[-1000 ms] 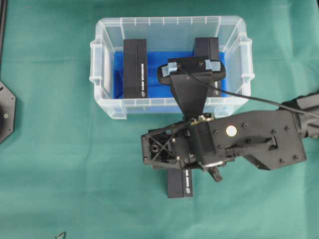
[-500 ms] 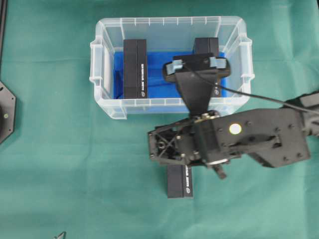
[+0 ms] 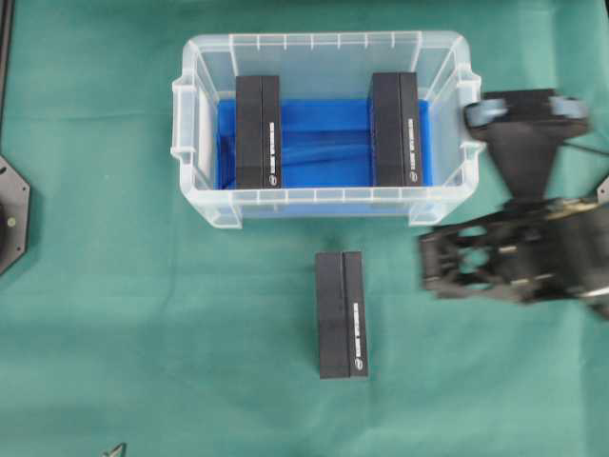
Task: Take the box out of the case with the right arm.
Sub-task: 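Open the right gripper and withdraw it to the right, then move the right gripper over the left black box in the bin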
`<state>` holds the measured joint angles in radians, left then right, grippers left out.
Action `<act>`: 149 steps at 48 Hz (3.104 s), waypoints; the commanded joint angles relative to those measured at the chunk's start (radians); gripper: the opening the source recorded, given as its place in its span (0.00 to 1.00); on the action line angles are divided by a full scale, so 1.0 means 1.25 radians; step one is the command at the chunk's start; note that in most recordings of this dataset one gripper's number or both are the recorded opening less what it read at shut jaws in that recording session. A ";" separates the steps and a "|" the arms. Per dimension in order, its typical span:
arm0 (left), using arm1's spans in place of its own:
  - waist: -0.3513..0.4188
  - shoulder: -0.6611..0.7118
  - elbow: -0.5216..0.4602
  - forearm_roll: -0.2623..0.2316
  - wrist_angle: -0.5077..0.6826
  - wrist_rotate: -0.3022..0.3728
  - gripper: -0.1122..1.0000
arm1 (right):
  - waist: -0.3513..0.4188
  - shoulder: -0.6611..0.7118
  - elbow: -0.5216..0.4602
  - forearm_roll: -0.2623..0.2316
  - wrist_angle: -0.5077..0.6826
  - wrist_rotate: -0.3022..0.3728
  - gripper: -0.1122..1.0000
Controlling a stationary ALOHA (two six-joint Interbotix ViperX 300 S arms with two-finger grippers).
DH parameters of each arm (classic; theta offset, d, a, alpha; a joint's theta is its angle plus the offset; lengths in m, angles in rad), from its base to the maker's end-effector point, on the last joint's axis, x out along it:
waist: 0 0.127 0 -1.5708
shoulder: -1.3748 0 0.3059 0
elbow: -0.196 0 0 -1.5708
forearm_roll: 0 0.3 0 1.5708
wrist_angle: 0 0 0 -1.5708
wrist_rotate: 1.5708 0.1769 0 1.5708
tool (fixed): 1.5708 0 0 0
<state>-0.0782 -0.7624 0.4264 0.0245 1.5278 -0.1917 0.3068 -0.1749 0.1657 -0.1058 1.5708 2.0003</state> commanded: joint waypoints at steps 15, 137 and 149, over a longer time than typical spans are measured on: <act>-0.001 0.001 -0.006 0.010 -0.002 0.001 0.10 | 0.034 -0.216 0.179 -0.010 -0.006 0.033 0.91; 0.000 0.002 -0.009 0.010 -0.002 0.000 0.10 | -0.388 0.215 -0.277 -0.017 -0.175 -0.514 0.89; 0.000 0.004 -0.012 0.010 -0.002 0.000 0.10 | -0.366 0.361 -0.460 -0.002 -0.174 -0.515 0.89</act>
<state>-0.0782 -0.7624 0.4326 0.0337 1.5278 -0.1917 -0.1595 0.2623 -0.3298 -0.1150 1.3560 1.3591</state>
